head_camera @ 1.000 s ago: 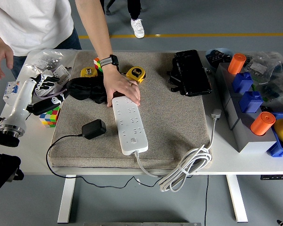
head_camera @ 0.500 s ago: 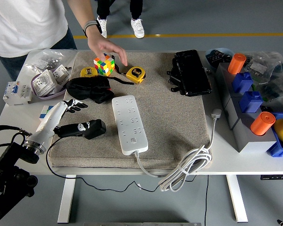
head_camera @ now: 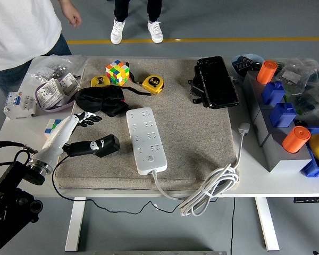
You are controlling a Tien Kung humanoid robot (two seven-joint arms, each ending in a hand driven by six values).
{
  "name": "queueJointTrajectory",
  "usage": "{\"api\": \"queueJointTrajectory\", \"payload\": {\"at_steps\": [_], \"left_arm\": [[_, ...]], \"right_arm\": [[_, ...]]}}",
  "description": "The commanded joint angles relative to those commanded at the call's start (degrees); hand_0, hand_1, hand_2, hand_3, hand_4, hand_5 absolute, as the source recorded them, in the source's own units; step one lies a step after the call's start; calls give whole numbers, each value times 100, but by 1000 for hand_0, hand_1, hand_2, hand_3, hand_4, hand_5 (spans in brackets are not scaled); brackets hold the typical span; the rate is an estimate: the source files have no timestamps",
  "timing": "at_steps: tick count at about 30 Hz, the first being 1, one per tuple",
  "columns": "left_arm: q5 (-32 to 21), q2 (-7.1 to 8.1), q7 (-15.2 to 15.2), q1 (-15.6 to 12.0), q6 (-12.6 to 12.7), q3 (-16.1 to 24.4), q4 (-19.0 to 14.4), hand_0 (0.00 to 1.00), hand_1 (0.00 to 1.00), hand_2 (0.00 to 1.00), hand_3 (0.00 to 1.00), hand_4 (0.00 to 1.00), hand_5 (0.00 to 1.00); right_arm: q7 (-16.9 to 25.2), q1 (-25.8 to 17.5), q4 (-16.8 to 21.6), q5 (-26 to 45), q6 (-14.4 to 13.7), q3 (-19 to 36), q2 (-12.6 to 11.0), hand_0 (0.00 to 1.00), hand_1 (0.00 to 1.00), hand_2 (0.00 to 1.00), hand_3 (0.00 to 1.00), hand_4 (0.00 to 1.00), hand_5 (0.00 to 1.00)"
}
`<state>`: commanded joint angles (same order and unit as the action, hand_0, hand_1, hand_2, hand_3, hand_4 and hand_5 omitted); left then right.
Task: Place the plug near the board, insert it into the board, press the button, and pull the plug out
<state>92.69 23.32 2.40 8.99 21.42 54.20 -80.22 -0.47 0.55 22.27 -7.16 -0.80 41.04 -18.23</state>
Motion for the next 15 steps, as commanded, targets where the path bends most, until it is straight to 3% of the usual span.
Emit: {"api": "queueJointTrajectory", "payload": {"at_steps": [5, 7, 15], "left_arm": [[53, 16, -31, 46, -13, 85, 2, 630, 680, 709, 681, 942, 378], [99, 50, -90, 94, -70, 11, 44, 646, 684, 717, 720, 997, 375], [489, -32, -393, 364, -294, -416, 317, 663, 685, 731, 749, 998, 342]], "right_arm": [[-9, -18, -10, -3, 11, 0, 15, 633, 685, 692, 575, 850, 513], [-8, -16, -3, -9, 8, 11, 7, 633, 685, 692, 575, 850, 513], [-4, -11, 14, -25, 5, 39, 7, 633, 684, 693, 575, 850, 514]]}}
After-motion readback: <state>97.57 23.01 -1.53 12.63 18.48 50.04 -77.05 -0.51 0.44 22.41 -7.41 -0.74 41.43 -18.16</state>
